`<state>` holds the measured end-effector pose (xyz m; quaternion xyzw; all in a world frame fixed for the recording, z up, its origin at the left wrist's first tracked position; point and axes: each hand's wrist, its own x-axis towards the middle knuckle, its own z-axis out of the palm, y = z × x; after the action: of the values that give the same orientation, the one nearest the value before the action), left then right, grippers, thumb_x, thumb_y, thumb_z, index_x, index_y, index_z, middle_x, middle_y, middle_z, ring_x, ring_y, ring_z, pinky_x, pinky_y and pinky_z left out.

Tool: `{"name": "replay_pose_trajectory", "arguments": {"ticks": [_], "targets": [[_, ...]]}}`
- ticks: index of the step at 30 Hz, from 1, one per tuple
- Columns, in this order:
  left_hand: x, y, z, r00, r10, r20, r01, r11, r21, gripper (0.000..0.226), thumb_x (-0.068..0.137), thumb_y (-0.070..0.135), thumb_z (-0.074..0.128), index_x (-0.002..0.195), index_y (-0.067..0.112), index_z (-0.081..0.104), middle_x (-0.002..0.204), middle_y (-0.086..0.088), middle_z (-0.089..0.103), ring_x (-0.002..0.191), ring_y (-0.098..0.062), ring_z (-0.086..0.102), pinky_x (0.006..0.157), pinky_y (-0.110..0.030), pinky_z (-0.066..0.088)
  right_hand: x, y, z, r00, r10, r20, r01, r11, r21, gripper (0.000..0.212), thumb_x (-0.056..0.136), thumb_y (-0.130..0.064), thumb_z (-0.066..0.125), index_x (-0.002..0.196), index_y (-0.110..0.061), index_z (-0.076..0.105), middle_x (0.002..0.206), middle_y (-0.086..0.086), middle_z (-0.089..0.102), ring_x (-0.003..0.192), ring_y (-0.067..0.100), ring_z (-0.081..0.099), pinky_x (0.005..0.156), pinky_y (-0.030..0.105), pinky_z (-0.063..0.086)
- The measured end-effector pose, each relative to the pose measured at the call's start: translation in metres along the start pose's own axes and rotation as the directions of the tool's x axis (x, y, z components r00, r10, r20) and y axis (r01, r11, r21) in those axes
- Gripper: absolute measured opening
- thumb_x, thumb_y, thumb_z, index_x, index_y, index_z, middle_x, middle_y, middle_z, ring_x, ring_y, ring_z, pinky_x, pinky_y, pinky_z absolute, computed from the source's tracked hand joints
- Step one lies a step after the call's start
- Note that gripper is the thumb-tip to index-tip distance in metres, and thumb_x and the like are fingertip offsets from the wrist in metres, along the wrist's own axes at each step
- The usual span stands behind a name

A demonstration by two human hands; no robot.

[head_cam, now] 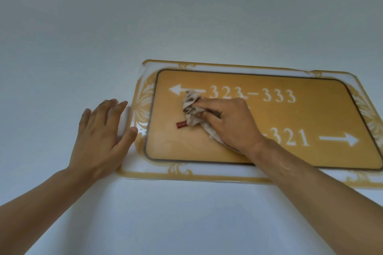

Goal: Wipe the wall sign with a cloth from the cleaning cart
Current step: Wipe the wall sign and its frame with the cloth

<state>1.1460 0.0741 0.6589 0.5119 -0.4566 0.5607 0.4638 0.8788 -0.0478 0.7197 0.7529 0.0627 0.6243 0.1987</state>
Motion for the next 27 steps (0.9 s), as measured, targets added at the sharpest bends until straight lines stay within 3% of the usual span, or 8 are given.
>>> {"name": "replay_pose_trajectory", "arguments": {"ticks": [4, 8, 12, 16, 19, 21, 25, 27], "targets": [[-0.015, 0.005, -0.002, 1.000, 0.003, 0.016, -0.002, 1.000, -0.031, 0.069, 0.093, 0.057, 0.026, 0.151, 0.020, 0.032, 0.155, -0.013, 0.034, 0.146, -0.027, 0.025, 0.122, -0.053, 0.012, -0.025, -0.020, 0.018, 0.998, -0.041, 0.057, 0.037, 0.997, 0.064, 0.024, 0.091, -0.015, 0.074, 0.111, -0.027, 0.080, 0.114, -0.011, 0.076, 0.120, -0.001, 0.063, 0.103, 0.031, 0.051], [-0.038, 0.012, -0.005, 0.999, -0.013, 0.043, 0.015, 0.998, -0.060, 0.070, 0.093, 0.056, 0.026, 0.150, 0.017, 0.034, 0.155, -0.014, 0.035, 0.147, -0.027, 0.025, 0.122, -0.053, 0.013, -0.056, -0.038, 0.030, 0.991, -0.080, 0.106, 0.075, 0.996, 0.045, 0.027, 0.090, -0.013, 0.071, 0.111, -0.028, 0.080, 0.116, -0.014, 0.075, 0.119, -0.001, 0.063, 0.100, 0.030, 0.052], [-0.065, 0.022, -0.009, 0.996, -0.018, 0.085, 0.023, 0.998, -0.059, 0.069, 0.093, 0.054, 0.025, 0.150, 0.018, 0.034, 0.155, -0.012, 0.035, 0.147, -0.026, 0.025, 0.122, -0.050, 0.013, -0.100, -0.058, 0.036, 0.960, -0.137, 0.243, 0.098, 0.981, 0.165, 0.030, 0.088, -0.003, 0.068, 0.109, -0.020, 0.080, 0.115, -0.009, 0.076, 0.118, -0.004, 0.063, 0.102, 0.026, 0.050], [-0.061, 0.027, -0.012, 0.994, -0.022, 0.108, 0.027, 0.999, -0.044, 0.070, 0.093, 0.056, 0.022, 0.151, 0.019, 0.033, 0.156, -0.011, 0.035, 0.148, -0.026, 0.024, 0.122, -0.052, 0.014, -0.125, -0.076, 0.033, 0.957, -0.066, 0.283, -0.050, 0.923, 0.383, 0.027, 0.089, -0.002, 0.066, 0.108, -0.018, 0.079, 0.113, -0.009, 0.077, 0.106, -0.004, 0.069, 0.097, 0.021, 0.052], [-0.038, 0.030, -0.013, 0.997, -0.023, 0.076, 0.028, 0.998, -0.064, 0.070, 0.093, 0.058, 0.021, 0.149, 0.019, 0.034, 0.155, -0.011, 0.036, 0.146, -0.027, 0.027, 0.120, -0.053, 0.020, -0.107, -0.072, 0.012, 0.986, 0.131, 0.108, -0.168, 0.838, 0.519, 0.022, 0.091, -0.007, 0.073, 0.107, -0.019, 0.081, 0.107, -0.012, 0.078, 0.102, 0.005, 0.073, 0.092, 0.023, 0.055], [-0.022, 0.030, -0.012, 0.998, -0.029, 0.054, 0.034, 0.996, -0.082, 0.069, 0.093, 0.058, 0.020, 0.149, 0.020, 0.034, 0.154, -0.009, 0.036, 0.146, -0.025, 0.027, 0.119, -0.053, 0.021, -0.078, -0.059, -0.010, 0.959, 0.271, -0.081, -0.189, 0.826, 0.531, 0.022, 0.091, -0.007, 0.072, 0.105, -0.021, 0.082, 0.103, -0.014, 0.079, 0.099, 0.005, 0.074, 0.087, 0.018, 0.055], [-0.001, 0.025, -0.009, 0.998, -0.040, 0.047, 0.043, 0.996, -0.073, 0.067, 0.093, 0.055, 0.021, 0.149, 0.020, 0.034, 0.155, -0.007, 0.036, 0.147, -0.022, 0.024, 0.120, -0.051, 0.019, -0.010, -0.011, -0.052, 0.791, 0.353, -0.499, -0.262, 0.934, 0.244, 0.024, 0.092, -0.007, 0.068, 0.110, -0.019, 0.080, 0.103, -0.016, 0.077, 0.089, -0.015, 0.066, 0.083, 0.007, 0.049], [0.005, 0.020, -0.008, 0.998, -0.034, 0.051, 0.037, 0.998, -0.058, 0.068, 0.093, 0.054, 0.023, 0.149, 0.018, 0.035, 0.154, -0.009, 0.037, 0.146, -0.025, 0.027, 0.120, -0.050, 0.019, 0.017, 0.012, -0.060, 0.722, 0.338, -0.603, -0.324, 0.936, 0.136, 0.024, 0.094, -0.009, 0.065, 0.113, -0.013, 0.078, 0.103, -0.007, 0.076, 0.087, -0.012, 0.063, 0.081, 0.001, 0.044]]}}
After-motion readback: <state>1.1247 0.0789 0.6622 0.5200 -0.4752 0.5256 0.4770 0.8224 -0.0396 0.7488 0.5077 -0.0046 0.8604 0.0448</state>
